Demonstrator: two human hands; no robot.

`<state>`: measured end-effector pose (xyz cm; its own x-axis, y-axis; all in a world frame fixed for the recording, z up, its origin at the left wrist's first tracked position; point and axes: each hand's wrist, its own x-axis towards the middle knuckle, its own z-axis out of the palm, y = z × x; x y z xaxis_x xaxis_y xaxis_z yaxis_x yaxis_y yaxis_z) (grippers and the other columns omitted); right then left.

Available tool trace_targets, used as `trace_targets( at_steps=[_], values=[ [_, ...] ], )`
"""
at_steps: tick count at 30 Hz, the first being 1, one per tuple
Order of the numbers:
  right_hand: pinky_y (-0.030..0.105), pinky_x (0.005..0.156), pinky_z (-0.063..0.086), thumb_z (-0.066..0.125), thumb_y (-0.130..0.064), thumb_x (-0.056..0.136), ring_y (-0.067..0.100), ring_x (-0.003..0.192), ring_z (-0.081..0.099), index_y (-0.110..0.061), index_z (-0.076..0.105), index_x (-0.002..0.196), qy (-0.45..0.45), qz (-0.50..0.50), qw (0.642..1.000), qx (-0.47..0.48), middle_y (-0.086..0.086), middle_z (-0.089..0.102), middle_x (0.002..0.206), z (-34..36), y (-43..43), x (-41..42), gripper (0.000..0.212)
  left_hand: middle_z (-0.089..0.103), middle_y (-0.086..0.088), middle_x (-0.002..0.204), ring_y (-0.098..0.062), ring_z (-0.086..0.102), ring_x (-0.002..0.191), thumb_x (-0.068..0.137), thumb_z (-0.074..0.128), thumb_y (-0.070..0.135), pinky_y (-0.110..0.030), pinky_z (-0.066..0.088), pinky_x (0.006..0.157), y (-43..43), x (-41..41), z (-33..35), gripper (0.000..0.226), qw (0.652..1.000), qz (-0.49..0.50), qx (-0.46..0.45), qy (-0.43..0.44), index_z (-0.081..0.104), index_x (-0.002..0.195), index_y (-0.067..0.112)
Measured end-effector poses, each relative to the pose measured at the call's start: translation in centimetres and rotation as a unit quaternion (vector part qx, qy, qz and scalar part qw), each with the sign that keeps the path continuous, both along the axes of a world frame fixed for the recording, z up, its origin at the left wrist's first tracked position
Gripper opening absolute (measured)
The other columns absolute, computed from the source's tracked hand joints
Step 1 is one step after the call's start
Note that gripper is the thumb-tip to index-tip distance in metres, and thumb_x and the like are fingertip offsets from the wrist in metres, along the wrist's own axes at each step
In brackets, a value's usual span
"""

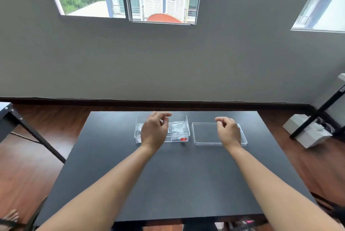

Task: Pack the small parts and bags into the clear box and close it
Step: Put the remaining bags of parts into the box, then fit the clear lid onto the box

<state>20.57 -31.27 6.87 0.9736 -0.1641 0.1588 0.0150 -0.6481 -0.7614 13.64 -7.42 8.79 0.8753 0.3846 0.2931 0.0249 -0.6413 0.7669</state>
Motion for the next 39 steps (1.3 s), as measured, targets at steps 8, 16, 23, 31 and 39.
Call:
trace_targets(
  at_steps=[8, 16, 23, 31, 39],
  values=[
    [0.042, 0.101, 0.039, 0.057, -0.02, 0.088, 0.035, 0.115, 0.05, -0.017, 0.065, 0.113, 0.062, -0.111, 0.991, -0.049, 0.015, 0.059, 0.119, -1.7, -7.0, -0.9, 0.027, 0.06, 0.0, 0.125, -0.016, 0.06, 0.11, 0.09, 0.059, 0.03, -0.038, 0.048, 0.101, -9.7, -0.4, -2.8, 0.045, 0.97, -0.154, -0.005, 0.189, 0.055, 0.134, 0.024],
    [0.045, 0.117, 0.022, 0.052, -0.046, 0.091, 0.026, 0.146, 0.022, -0.01, 0.023, 0.149, 0.202, -0.033, 0.977, -0.063, 0.01, 0.028, 0.157, -3.7, -9.5, -1.1, 0.074, 0.006, -0.012, 0.165, -0.024, 0.004, 0.153, 0.091, 0.06, 0.032, -0.037, 0.013, 0.122, -14.0, -0.1, -4.6, 0.087, 0.946, -0.124, -0.05, 0.296, 0.006, 0.155, 0.008],
    [0.044, 0.119, 0.019, 0.055, -0.035, 0.092, 0.033, 0.145, 0.021, -0.012, 0.022, 0.15, 0.187, -0.022, 0.982, -0.018, 0.011, 0.026, 0.158, -4.3, -9.0, -2.1, 0.071, 0.009, -0.011, 0.165, -0.021, 0.007, 0.152, 0.091, 0.061, 0.029, -0.034, 0.013, 0.121, -15.3, 0.2, -4.3, 0.086, 0.945, -0.107, -0.094, 0.294, 0.008, 0.154, 0.005],
    [0.038, 0.109, 0.034, 0.058, -0.018, 0.092, 0.028, 0.13, 0.045, -0.006, 0.035, 0.145, 0.101, -0.094, 0.984, 0.108, 0.013, 0.038, 0.151, -4.1, -9.3, -3.7, 0.059, 0.041, -0.005, 0.153, -0.022, 0.041, 0.139, 0.091, 0.058, 0.022, -0.038, 0.032, 0.116, -15.0, -0.7, -3.7, 0.064, 0.965, -0.077, -0.142, 0.209, 0.034, 0.149, 0.011],
    [0.036, 0.104, 0.04, 0.056, -0.012, 0.093, 0.028, 0.123, 0.051, -0.001, 0.046, 0.137, -0.008, -0.126, 0.982, 0.141, 0.015, 0.047, 0.141, -1.7, -6.2, -4.4, 0.046, 0.056, -0.003, 0.133, -0.016, 0.061, 0.104, 0.09, 0.062, 0.013, -0.027, 0.045, 0.101, -12.6, -0.6, -0.4, 0.042, 0.975, -0.005, -0.216, 0.046, 0.058, 0.132, 0.011]
  ],
)
